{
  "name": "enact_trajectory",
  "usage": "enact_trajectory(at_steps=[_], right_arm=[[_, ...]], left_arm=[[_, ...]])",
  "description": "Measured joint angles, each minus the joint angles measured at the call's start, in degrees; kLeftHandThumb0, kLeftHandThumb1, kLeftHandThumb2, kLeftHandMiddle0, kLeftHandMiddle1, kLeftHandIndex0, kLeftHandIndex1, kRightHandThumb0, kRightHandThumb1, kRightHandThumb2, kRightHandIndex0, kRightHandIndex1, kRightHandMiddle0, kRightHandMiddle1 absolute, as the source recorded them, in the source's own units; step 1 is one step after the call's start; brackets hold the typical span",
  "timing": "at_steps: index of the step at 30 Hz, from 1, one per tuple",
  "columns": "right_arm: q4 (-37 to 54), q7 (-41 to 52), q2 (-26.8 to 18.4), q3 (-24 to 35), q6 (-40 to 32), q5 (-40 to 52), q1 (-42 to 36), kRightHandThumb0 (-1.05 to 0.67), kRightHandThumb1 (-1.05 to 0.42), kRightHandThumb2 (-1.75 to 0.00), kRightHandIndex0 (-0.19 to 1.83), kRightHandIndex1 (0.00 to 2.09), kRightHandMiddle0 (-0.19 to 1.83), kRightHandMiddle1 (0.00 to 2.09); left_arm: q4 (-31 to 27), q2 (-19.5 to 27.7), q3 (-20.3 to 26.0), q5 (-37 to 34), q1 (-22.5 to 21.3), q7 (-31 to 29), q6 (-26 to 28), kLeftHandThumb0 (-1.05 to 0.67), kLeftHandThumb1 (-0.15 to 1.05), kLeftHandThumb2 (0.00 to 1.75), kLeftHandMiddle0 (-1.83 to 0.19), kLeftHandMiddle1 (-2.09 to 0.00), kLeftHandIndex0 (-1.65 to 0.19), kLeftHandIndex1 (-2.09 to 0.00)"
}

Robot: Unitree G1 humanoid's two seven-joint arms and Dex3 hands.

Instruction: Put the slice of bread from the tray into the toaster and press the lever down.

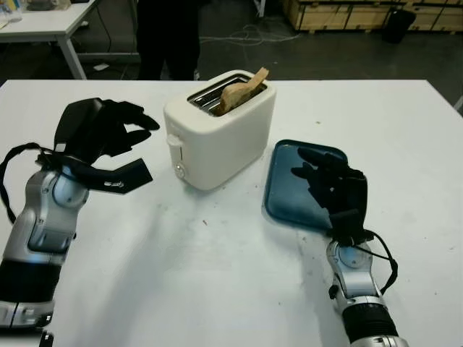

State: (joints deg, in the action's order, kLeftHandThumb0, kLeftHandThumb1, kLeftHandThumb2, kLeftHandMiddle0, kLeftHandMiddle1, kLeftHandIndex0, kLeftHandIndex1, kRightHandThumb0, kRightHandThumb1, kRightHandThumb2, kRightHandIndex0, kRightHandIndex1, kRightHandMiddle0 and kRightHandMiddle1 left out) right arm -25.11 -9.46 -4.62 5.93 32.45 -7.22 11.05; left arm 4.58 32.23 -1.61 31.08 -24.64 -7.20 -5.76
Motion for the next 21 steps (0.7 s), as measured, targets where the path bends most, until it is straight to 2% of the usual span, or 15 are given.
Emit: enact_trajectory(at_steps=[5, 10, 17, 21], right_arm=[[0.45, -0.03, 0.19, 0.22, 0.0, 0.95, -0.01, -0.4, -0.92, -0.28, 1.15, 0.23, 1.09, 0.0], [0.44, -0.22, 0.19, 0.38, 0.56, 1.21, 0.0, -0.42, -0.92, -0.29, 1.15, 0.24, 1.08, 0.0], [0.46, -0.34, 0.15, 0.4, 0.56, 1.21, -0.02, -0.41, -0.92, -0.29, 1.14, 0.23, 1.08, 0.0], [0.46, -0.36, 0.16, 0.37, 0.56, 1.19, -0.02, -0.42, -0.92, -0.29, 1.15, 0.24, 1.08, 0.0]], left_arm=[[2.4, 0.67, -1.51, -1.28, -2.97, -3.65, -0.17, -0.26, 0.88, 0.0, -1.08, -1.04, -1.26, -0.05], [3.58, 0.64, -2.43, -2.18, -4.91, -5.71, -0.07, -0.24, 0.88, 0.0, -1.05, -1.11, -1.28, -0.04], [6.72, 0.44, -3.97, -2.23, -5.88, -5.48, -1.5, -0.23, 0.9, 0.01, -0.97, -0.96, -1.31, -0.06], [6.86, 0.44, -4.44, -2.21, -6.21, -5.43, -1.5, -0.23, 0.9, 0.01, -1.0, -0.98, -1.32, -0.06]])
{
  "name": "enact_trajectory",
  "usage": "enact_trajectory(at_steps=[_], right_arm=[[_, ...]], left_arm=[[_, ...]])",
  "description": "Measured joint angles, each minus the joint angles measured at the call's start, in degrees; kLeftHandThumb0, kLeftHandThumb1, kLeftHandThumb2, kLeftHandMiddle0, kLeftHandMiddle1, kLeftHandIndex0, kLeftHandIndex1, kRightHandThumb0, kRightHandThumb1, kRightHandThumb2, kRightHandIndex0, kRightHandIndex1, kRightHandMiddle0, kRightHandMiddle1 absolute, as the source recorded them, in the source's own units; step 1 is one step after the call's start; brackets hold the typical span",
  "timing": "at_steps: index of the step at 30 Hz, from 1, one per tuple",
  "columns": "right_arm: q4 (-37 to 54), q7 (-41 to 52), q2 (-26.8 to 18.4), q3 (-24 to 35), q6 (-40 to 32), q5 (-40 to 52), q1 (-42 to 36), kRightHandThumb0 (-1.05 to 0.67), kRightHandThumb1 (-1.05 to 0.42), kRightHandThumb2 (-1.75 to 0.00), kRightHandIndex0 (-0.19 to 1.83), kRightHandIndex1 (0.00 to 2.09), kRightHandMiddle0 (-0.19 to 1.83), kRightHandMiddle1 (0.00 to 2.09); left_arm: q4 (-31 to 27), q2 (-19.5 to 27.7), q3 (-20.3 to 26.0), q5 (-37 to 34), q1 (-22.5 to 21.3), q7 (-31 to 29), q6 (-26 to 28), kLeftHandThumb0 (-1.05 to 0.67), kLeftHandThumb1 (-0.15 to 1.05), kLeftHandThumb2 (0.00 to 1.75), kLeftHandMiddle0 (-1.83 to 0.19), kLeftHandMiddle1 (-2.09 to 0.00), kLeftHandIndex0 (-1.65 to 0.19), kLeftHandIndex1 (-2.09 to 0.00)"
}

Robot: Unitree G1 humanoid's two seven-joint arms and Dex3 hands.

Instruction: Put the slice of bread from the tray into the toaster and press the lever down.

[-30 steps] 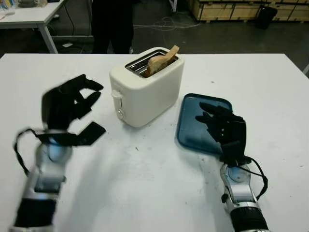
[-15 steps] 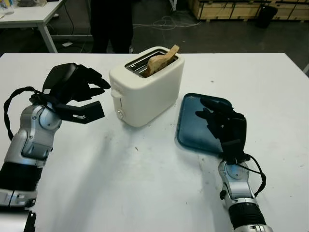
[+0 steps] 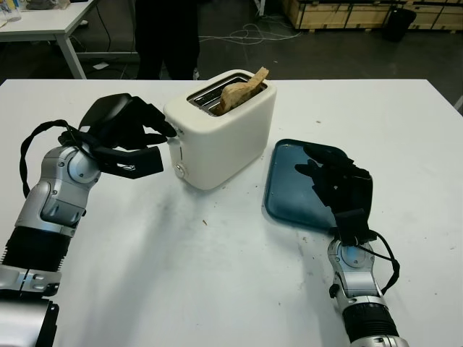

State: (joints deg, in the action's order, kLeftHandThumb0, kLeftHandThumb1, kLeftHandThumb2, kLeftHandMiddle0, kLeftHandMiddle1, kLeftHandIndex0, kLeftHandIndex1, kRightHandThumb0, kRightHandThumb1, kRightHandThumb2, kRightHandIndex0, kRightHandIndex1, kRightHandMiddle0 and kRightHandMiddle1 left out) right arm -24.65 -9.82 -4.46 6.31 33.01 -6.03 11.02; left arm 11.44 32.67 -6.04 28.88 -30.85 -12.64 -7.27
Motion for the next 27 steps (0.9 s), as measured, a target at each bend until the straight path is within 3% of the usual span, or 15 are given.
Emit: enact_trajectory(at_steps=[3, 5, 6, 8, 11, 15, 18, 20, 23, 27], right_arm=[[0.0, -0.04, 0.0, 0.01, 0.0, -0.02, -0.01, -0.42, -0.92, -0.29, 1.15, 0.24, 1.08, 0.0], [0.04, -0.04, 0.01, 0.01, -0.01, -0.02, -0.05, -0.42, -0.92, -0.29, 1.14, 0.23, 1.08, 0.0], [0.07, -0.03, 0.01, 0.01, -0.01, -0.01, -0.06, -0.42, -0.92, -0.29, 1.14, 0.23, 1.08, 0.0], [0.07, -0.03, 0.02, 0.01, -0.01, 0.0, -0.09, -0.43, -0.92, -0.28, 1.14, 0.24, 1.08, 0.0], [0.07, -0.11, 0.05, 0.03, -0.01, 0.01, -0.13, -0.43, -0.92, -0.27, 1.14, 0.24, 1.08, 0.0], [0.07, -0.46, 0.21, 0.02, 0.0, 0.0, -0.26, -0.44, -0.92, -0.27, 1.14, 0.23, 1.07, 0.0], [0.07, -0.49, 0.24, 0.03, 0.0, 0.04, -0.35, -0.45, -0.92, -0.27, 1.14, 0.24, 1.08, 0.0], [0.07, -0.49, 0.25, 0.04, 0.0, 0.11, -0.35, -0.45, -0.92, -0.26, 1.14, 0.24, 1.08, 0.0], [0.07, -0.48, 0.25, 0.04, 0.0, 0.14, -0.36, -0.45, -0.92, -0.26, 1.14, 0.24, 1.08, 0.0], [0.07, -0.49, 0.25, 0.05, 0.01, 0.12, -0.37, -0.46, -0.92, -0.26, 1.14, 0.24, 1.08, 0.0]], left_arm=[[0.0, 0.0, -0.32, 0.11, -0.33, -0.01, 0.05, -0.22, 0.89, 0.0, -1.03, -1.07, -1.32, -0.06], [0.0, 0.01, -0.84, 0.57, -0.76, -0.22, 0.71, -0.22, 0.91, 0.01, -0.99, -1.38, -1.38, -0.13], [0.0, 0.03, -1.09, 0.8, -0.95, -0.5, 1.14, -0.22, 0.91, 0.01, -0.96, -1.52, -1.35, -0.28], [0.01, 0.03, -1.63, 1.14, -1.28, -1.1, 1.91, -0.21, 0.91, 0.01, -0.95, -1.68, -1.1, -0.86], [0.01, 0.06, -2.34, 1.69, -1.93, -1.75, 3.14, -0.21, 0.91, 0.01, -0.92, -1.73, -0.89, -1.33], [-0.02, 0.44, -3.37, 3.18, -2.38, -2.62, 4.18, -0.21, 0.91, 0.01, -0.88, -1.64, -0.93, -1.14], [-0.14, 0.56, -3.69, 3.55, -2.6, -3.3, 5.2, -0.2, 0.91, 0.02, -0.88, -1.7, -0.9, -1.23], [-0.14, 0.7, -3.82, 3.56, -2.64, -3.35, 5.23, -0.18, 0.9, 0.02, -0.92, -1.73, -0.84, -1.43], [-0.14, 1.11, -4.22, 3.67, -2.82, -3.78, 5.38, -0.19, 0.91, 0.02, -0.94, -1.74, -0.82, -1.43], [0.05, 1.47, -4.55, 4.74, -3.21, -3.94, 5.19, -0.2, 0.9, 0.02, -0.96, -1.75, -0.8, -1.59]])
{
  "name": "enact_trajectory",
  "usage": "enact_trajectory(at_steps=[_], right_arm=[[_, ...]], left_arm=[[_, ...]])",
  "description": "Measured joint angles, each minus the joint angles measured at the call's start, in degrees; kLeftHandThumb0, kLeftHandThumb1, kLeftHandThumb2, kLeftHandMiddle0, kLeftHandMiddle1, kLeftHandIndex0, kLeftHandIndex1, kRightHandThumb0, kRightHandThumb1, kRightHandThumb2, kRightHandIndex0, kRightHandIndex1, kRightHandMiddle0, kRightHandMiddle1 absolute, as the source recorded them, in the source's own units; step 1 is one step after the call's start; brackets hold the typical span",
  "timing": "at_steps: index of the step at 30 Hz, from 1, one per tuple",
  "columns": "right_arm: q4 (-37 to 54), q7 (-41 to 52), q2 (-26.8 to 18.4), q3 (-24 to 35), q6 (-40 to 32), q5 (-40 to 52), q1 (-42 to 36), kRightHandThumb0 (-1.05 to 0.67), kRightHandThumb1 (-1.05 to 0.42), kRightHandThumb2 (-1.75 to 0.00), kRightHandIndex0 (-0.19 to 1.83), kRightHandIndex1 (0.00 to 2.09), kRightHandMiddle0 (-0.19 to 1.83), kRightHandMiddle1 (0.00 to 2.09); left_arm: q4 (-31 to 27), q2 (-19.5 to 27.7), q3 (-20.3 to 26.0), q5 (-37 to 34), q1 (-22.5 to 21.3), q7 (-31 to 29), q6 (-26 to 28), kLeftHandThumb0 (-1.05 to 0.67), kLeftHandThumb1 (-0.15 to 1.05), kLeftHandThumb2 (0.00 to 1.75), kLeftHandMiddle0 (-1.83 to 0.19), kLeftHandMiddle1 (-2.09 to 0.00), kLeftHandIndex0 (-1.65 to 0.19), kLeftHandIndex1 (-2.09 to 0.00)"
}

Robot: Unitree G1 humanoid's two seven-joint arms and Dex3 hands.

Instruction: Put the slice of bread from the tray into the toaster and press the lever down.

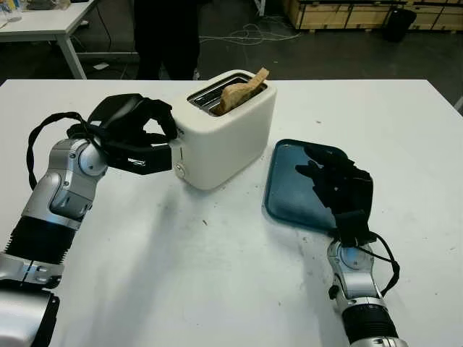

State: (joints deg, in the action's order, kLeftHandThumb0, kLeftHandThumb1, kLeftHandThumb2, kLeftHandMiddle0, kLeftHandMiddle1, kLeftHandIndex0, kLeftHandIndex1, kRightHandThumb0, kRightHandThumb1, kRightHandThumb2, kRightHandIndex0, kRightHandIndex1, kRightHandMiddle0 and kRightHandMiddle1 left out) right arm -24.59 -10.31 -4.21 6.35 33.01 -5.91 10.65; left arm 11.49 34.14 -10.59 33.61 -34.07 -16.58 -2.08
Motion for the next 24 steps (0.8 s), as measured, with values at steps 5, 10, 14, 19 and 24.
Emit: enact_trajectory(at_steps=[5, 10, 14, 19, 24], right_arm=[[0.06, 0.0, -0.02, 0.0, 0.0, -0.03, -0.11, -0.46, -0.92, -0.26, 1.14, 0.24, 1.07, 0.0], [2.73, 0.76, -0.03, 0.05, 0.0, 0.68, -1.77, -0.44, -0.92, -0.26, 1.14, 0.24, 1.08, 0.0], [5.34, 2.24, -0.06, 0.53, 0.0, 2.3, -4.37, -0.4, -0.92, -0.26, 1.14, 0.24, 1.08, 0.0], [7.74, 1.57, -0.32, 1.45, 0.2, 0.84, -7.26, -0.41, -0.92, -0.25, 1.14, 0.25, 1.1, 0.01], [8.93, 1.65, -1.91, 2.64, 0.19, 0.0, -8.37, -0.44, -0.92, -0.25, 1.13, 0.25, 1.09, 0.01]], left_arm=[[0.29, 0.38, -0.12, 0.5, -0.27, 0.03, -1.15, -0.23, 0.91, 0.02, -0.95, -1.75, -0.79, -1.62], [-3.37, -0.82, -0.45, 1.67, 1.06, -0.19, 3.16, -0.29, 0.92, 0.08, -0.88, -1.36, -0.92, -0.96], [-8.89, -7.69, -3.17, 4.67, 9.79, 7.78, 7.18, -0.24, 0.92, 0.11, -0.8, -1.12, -0.97, -0.48], [-4.48, -27.4, -15.88, 6.6, 25.15, 22.6, 9.03, -0.25, 0.92, 0.26, -0.89, -0.65, -0.98, -0.15], [-0.05, -34.34, -21.6, 5.97, 27.06, 26.13, 4.52, -0.22, 0.91, 0.21, -0.84, -1.04, -1.0, -0.08]])
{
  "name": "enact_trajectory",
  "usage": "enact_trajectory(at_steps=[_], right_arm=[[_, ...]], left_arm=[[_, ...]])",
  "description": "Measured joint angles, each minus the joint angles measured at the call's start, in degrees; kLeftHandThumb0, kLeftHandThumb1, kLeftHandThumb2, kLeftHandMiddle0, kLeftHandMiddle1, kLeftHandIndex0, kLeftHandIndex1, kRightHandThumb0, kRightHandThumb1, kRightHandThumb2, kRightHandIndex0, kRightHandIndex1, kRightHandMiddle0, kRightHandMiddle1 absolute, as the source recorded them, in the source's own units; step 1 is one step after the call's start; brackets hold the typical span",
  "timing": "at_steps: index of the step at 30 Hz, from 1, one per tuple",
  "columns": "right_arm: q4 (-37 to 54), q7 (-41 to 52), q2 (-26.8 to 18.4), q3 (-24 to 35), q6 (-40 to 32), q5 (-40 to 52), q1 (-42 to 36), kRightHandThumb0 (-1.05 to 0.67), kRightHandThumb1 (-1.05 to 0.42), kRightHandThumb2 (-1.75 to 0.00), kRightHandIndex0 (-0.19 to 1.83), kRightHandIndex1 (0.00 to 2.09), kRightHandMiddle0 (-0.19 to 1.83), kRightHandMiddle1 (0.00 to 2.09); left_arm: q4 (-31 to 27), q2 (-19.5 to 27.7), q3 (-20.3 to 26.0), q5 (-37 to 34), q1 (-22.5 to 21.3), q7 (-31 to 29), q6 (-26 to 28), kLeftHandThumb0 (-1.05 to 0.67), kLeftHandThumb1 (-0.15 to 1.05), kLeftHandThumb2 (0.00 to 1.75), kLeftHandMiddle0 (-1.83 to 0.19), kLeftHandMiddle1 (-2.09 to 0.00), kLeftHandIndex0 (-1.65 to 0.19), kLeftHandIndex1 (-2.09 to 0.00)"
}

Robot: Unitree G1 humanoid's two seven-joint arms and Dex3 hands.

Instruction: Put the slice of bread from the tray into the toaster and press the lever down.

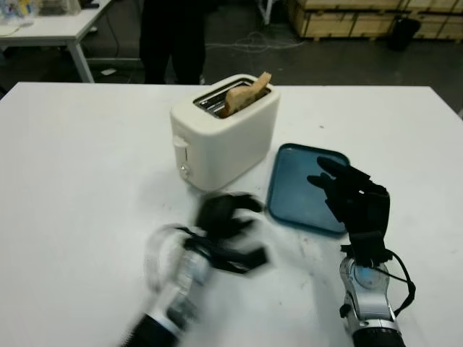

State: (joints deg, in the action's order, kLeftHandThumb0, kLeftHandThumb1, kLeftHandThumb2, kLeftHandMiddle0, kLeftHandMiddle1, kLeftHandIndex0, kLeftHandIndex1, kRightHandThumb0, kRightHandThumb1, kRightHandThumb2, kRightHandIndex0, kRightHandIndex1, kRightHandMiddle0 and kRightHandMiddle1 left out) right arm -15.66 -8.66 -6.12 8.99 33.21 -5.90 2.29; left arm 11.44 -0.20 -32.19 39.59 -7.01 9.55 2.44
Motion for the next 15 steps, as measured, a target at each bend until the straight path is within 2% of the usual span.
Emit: enact_trajectory(at_steps=[2, 5, 7, 15], right_arm=[[-0.02, 0.11, -0.69, 0.38, 0.0, 0.1, 0.04, -0.43, -0.92, -0.25, 1.12, 0.25, 1.1, 0.01], [-0.55, 0.48, -0.84, 0.32, 0.01, 0.14, 0.53, -0.43, -0.92, -0.26, 1.11, 0.25, 1.09, 0.0], [-0.69, 0.57, -0.84, 0.23, 0.01, 0.14, 0.99, -0.43, -0.92, -0.26, 1.12, 0.25, 1.09, 0.0], [-2.01, 0.21, -0.81, 0.0, 0.13, 0.0, 1.77, -0.44, -0.92, -0.27, 1.12, 0.27, 1.1, 0.0]], left_arm=[[0.05, 0.42, 0.05, -0.39, 0.02, 0.01, -0.83, -0.21, 0.92, 0.2, -0.79, -1.2, -1.0, -0.07], [-0.38, 0.58, 0.07, -0.48, 0.06, -0.14, -0.95, -0.2, 0.92, 0.22, -0.77, -1.2, -0.98, -0.05], [-0.7, 1.03, 0.11, -0.42, -0.11, -0.36, -0.88, -0.21, 0.92, 0.23, -0.76, -1.29, -0.97, -0.04], [-0.58, 1.86, 0.4, -0.11, -0.95, -0.35, -0.83, -0.22, 0.92, 0.25, -0.78, -1.2, -1.0, -0.04]])
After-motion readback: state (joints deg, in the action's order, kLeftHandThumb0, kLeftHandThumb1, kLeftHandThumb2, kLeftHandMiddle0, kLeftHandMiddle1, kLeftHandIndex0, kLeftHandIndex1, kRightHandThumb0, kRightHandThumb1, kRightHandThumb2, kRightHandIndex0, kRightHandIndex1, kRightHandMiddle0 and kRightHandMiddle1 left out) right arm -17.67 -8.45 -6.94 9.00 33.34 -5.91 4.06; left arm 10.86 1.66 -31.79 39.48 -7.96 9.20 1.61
